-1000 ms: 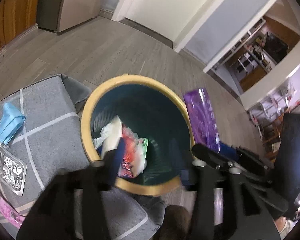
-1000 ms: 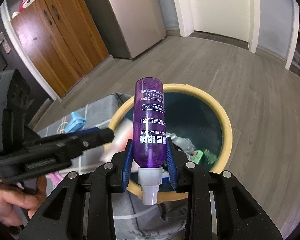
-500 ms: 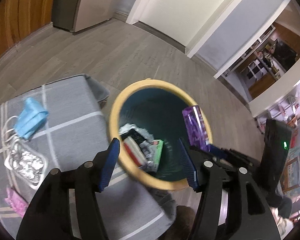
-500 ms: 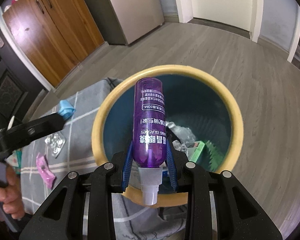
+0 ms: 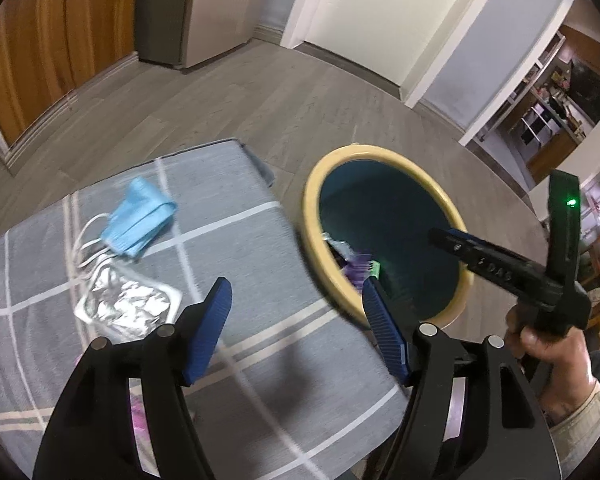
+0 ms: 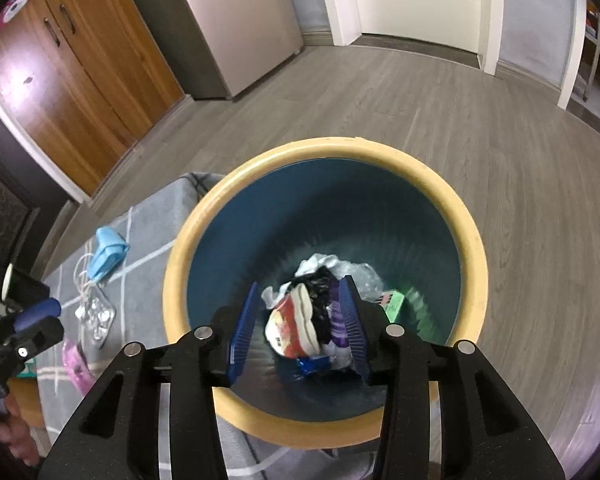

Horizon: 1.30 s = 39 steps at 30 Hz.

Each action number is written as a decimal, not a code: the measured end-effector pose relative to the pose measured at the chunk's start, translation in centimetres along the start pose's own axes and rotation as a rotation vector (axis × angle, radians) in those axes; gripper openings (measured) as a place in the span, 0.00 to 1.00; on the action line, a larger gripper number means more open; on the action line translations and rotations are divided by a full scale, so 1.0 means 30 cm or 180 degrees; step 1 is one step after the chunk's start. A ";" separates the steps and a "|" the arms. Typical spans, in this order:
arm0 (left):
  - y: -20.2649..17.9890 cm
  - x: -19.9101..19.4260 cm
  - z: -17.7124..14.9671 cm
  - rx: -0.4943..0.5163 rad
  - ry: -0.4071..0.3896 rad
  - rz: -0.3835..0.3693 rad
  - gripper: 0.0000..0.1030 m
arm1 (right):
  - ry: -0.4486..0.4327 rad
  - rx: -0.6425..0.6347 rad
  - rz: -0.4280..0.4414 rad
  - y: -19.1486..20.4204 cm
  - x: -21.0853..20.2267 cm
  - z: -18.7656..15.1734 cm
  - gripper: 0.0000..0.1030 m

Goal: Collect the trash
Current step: 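Return the left gripper to the mat and grasp the pink wrapper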

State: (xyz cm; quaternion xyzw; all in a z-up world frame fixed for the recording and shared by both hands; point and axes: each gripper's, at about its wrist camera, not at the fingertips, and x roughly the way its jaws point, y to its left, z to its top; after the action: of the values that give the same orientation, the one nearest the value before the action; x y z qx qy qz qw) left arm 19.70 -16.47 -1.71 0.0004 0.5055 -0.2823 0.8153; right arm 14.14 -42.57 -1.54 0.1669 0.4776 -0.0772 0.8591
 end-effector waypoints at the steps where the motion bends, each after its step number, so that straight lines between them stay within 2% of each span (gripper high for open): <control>1: 0.009 -0.005 -0.007 -0.0005 0.0002 0.0019 0.65 | 0.0004 -0.0004 0.0014 0.001 0.002 0.000 0.43; 11: 0.093 -0.060 -0.084 -0.0027 -0.0018 0.0245 0.67 | 0.0014 -0.0187 0.0186 0.088 -0.017 -0.009 0.57; 17: 0.203 -0.101 -0.143 -0.0252 -0.0066 0.0452 0.67 | 0.0070 -0.0343 0.0238 0.151 -0.004 -0.022 0.59; 24: 0.334 -0.132 -0.216 -0.0514 -0.0002 0.0640 0.67 | 0.0126 -0.0520 0.0297 0.230 0.018 -0.036 0.63; 28: 0.390 -0.119 -0.264 -0.0698 0.0104 0.0636 0.67 | 0.0171 -0.0625 0.0336 0.274 0.030 -0.044 0.63; 33: 0.416 -0.088 -0.299 -0.0880 0.0218 0.0502 0.67 | 0.0207 -0.0725 0.0383 0.331 0.039 -0.056 0.63; 36: 0.414 -0.069 -0.301 -0.0862 0.0231 0.0493 0.60 | 0.0230 -0.0796 0.0421 0.370 0.047 -0.064 0.63; 39: 0.424 -0.039 -0.303 -0.0840 0.0292 0.0516 0.49 | 0.0268 -0.0921 0.0458 0.420 0.056 -0.076 0.63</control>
State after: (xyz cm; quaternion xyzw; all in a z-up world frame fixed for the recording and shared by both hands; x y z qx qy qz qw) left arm 17.69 -2.64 -8.82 -0.0530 0.5733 -0.1464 0.8044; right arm 16.90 -29.96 -1.41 0.0783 0.5062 0.0612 0.8567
